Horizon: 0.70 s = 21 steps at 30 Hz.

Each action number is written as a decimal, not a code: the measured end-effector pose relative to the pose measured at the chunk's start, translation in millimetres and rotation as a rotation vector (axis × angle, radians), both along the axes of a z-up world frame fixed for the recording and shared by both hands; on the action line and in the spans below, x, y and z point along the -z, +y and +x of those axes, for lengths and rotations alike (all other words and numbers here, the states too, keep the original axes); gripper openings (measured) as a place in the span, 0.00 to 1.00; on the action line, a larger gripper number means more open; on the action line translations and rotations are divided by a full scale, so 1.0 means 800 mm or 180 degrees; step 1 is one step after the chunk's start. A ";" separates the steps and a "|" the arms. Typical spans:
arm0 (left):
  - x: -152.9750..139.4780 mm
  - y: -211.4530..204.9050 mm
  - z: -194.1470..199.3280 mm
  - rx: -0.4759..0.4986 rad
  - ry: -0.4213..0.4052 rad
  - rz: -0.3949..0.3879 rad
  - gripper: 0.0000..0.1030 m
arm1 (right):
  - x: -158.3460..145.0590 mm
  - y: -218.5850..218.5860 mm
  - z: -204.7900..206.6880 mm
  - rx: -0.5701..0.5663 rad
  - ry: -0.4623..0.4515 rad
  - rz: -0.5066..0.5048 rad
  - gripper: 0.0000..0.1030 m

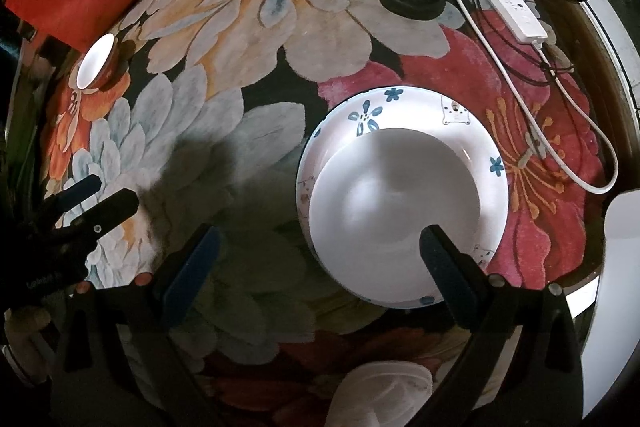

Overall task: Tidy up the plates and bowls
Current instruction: 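Move both tools over to the last white bowl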

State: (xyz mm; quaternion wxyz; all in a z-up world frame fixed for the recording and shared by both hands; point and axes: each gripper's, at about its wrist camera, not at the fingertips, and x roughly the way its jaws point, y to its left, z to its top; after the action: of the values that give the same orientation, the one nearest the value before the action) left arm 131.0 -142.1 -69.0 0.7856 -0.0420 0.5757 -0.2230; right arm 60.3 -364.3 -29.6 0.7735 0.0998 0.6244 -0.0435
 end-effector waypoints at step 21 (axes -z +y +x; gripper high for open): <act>0.009 0.067 0.004 -0.0253 0.0017 0.0097 0.99 | 0.008 0.048 0.015 -0.0203 0.0020 0.0054 0.98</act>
State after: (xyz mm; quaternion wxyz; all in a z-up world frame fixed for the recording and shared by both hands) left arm 134.1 -88.8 -76.3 0.7929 -0.0534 0.5789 -0.1827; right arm 72.4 -325.8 -35.6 0.7717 0.0863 0.6300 -0.0138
